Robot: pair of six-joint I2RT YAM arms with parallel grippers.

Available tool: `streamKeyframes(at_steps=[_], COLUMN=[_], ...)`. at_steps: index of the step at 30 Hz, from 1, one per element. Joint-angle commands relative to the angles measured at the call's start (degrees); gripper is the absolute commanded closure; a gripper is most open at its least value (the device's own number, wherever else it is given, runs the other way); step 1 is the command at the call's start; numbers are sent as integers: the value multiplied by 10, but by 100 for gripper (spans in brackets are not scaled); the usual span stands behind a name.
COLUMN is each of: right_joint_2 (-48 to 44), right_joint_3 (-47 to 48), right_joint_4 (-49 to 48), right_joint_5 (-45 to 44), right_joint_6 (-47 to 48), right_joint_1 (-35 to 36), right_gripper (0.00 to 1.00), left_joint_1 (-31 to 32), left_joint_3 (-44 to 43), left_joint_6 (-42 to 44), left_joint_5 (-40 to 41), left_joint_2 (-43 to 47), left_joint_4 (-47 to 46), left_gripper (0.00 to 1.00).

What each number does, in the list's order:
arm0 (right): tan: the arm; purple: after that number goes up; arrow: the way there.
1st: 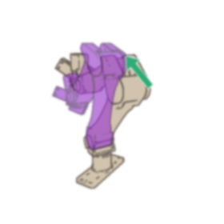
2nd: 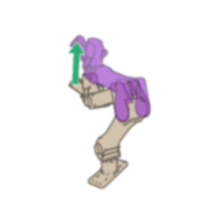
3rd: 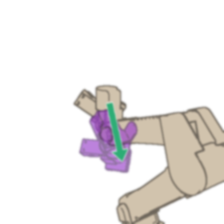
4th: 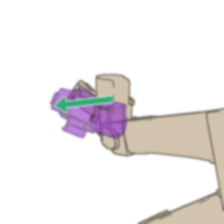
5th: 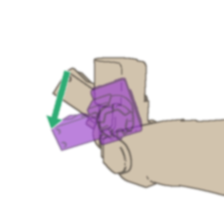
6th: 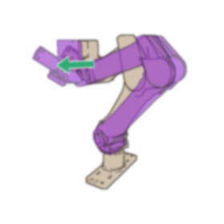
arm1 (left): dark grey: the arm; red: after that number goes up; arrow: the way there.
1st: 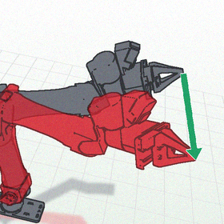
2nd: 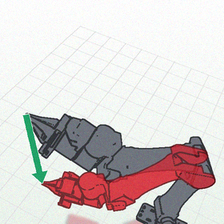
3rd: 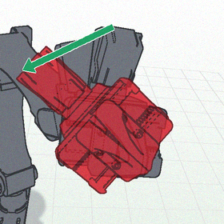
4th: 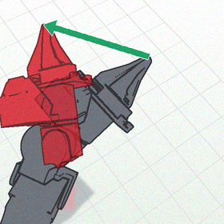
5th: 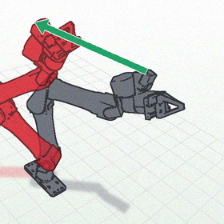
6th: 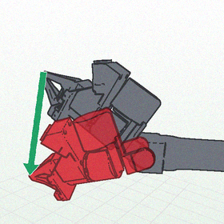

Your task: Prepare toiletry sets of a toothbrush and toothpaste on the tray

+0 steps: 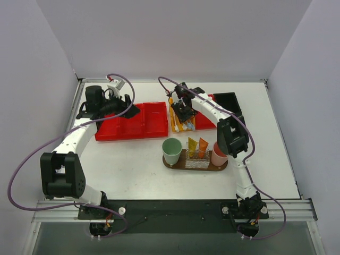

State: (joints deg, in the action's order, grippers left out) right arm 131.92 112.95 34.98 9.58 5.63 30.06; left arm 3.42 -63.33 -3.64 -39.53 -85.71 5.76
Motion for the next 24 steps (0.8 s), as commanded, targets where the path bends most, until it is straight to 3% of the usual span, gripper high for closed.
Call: streamKeyframes(at_steps=[1,10,24], right_joint_2=[-6,-44,-83], right_joint_3=[21,31,40], right_joint_4=[27,40,80], right_joint_5=[-5,0,-34], right_joint_6=[-3,-18,-41], right_joint_1=[3,3,9], right_gripper=[90,98,100], left_joint_1=[-10,-10,-10], left_joint_3=[1,0,6], left_joint_6=[-3,-5,-11], left_joint_5=[-20,-27,-45], left_joint_2=[18,21,24], left_joint_4=[-34,-31,-43], left_gripper=[19,19,19])
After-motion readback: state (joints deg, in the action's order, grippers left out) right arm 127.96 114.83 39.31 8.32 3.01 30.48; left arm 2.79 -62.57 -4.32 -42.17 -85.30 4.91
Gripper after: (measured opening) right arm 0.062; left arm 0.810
